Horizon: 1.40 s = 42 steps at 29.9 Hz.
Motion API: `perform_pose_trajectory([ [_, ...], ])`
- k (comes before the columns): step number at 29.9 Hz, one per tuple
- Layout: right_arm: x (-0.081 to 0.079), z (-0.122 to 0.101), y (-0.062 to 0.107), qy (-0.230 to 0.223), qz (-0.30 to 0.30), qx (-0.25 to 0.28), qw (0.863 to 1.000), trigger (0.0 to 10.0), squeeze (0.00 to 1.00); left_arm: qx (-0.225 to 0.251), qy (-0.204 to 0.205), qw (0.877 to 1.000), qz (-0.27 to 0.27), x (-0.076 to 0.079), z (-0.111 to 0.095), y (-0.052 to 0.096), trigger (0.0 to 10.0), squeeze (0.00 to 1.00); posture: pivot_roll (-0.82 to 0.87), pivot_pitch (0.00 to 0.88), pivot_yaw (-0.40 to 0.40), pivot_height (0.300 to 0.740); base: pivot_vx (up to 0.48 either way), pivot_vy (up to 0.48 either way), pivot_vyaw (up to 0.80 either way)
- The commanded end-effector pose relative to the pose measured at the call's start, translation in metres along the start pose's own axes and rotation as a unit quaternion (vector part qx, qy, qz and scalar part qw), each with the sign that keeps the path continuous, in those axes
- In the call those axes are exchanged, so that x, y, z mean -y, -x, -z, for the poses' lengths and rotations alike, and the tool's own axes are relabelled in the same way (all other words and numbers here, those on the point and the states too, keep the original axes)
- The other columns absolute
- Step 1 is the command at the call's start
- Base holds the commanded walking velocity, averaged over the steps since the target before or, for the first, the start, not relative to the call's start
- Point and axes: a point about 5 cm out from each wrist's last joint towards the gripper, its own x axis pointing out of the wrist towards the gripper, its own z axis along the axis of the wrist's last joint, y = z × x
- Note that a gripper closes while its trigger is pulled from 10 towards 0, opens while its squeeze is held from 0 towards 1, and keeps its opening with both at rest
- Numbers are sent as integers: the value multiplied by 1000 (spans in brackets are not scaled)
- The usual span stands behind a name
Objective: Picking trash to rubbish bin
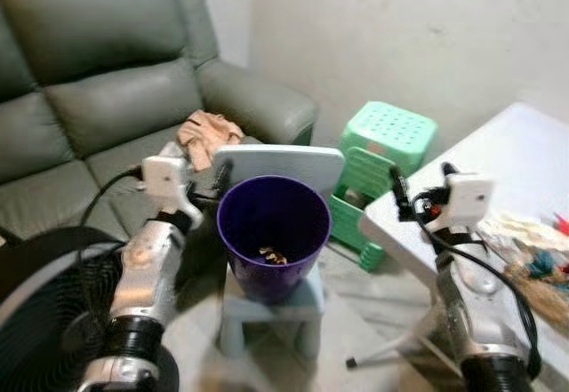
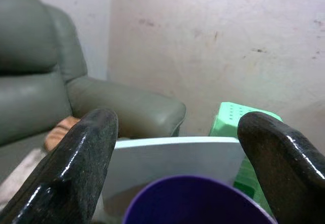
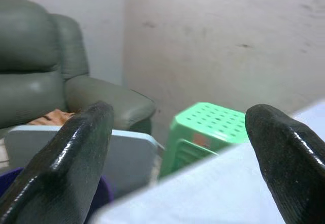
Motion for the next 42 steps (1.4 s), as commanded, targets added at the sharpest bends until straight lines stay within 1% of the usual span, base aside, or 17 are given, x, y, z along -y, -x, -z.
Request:
perform_pose_trajectory([
  [1,10,-3,2,7,14,2,1000,10000,0,1,3,1000,23,15,0,-5,10000,0,4,0,-15,715,0,0,-731],
  [10,12,-4,1,7,19,2,1000,10000,0,0,-12,999,48,23,1,-7,10000,0,8,0,-15,715,0,0,-736],
  [11,11,-3,2,7,20,1,1000,10000,0,0,-13,998,60,29,1,-8,10000,0,9,0,-15,715,0,0,-738],
  [12,11,-3,2,7,20,1,1000,10000,0,0,-13,998,60,29,1,-8,10000,0,9,0,-15,715,0,0,-738],
  [13,11,-2,2,5,20,-1,1000,10000,0,-1,-15,997,77,37,2,-9,10000,0,9,7,-14,715,0,0,-731],
  [14,10,-1,3,4,19,-3,1000,10000,0,-2,-13,996,86,41,3,-10,10000,0,9,8,-14,715,0,0,-738],
  [15,10,-1,3,4,19,-3,1000,10000,0,-2,-10,996,89,43,3,-11,10000,0,9,8,-14,715,0,0,-731],
  [17,10,-1,3,5,19,-2,1000,10000,0,-1,-9,996,90,43,3,-11,10000,0,9,8,-14,715,0,0,-731],
  [20,10,-2,3,5,22,-2,1000,10000,0,-3,-6,994,105,50,3,-13,10000,0,3,12,-9,715,0,0,-738],
  [27,12,-2,5,2,27,-3,1000,10000,0,-2,-4,994,107,54,2,-15,10000,0,-6,16,-2,715,0,0,-732],
  [31,11,-2,6,-3,24,-2,1000,10000,0,-7,-8,993,117,60,4,-15,10000,0,-6,16,-3,715,0,0,-372],
  [33,9,-2,6,-19,13,-3,1000,10000,0,-15,-29,991,130,64,7,-14,10000,0,-5,19,-4,715,0,0,0],
  [34,7,-2,6,-39,5,-4,999,10000,0,-17,-32,990,139,67,7,-13,10000,0,-4,19,-4,715,0,0,0],
  [36,4,-2,7,-54,-6,-8,999,10000,0,-20,-18,989,146,70,8,-12,10000,0,-4,19,-3,715,0,0,0],
  [40,2,3,9,-47,-17,-27,998,10000,0,-15,-41,985,164,75,7,-10,10000,0,-3,20,-4,715,0,0,0],
  [41,2,4,10,-48,-20,-31,998,10000,0,-16,-41,985,166,75,8,-9,10000,0,-4,19,-4,715,0,0,0],
  [42,2,6,11,-47,-27,-38,998,10000,0,-16,-31,984,174,77,7,-8,10000,0,-5,19,-3,715,0,0,0],
])
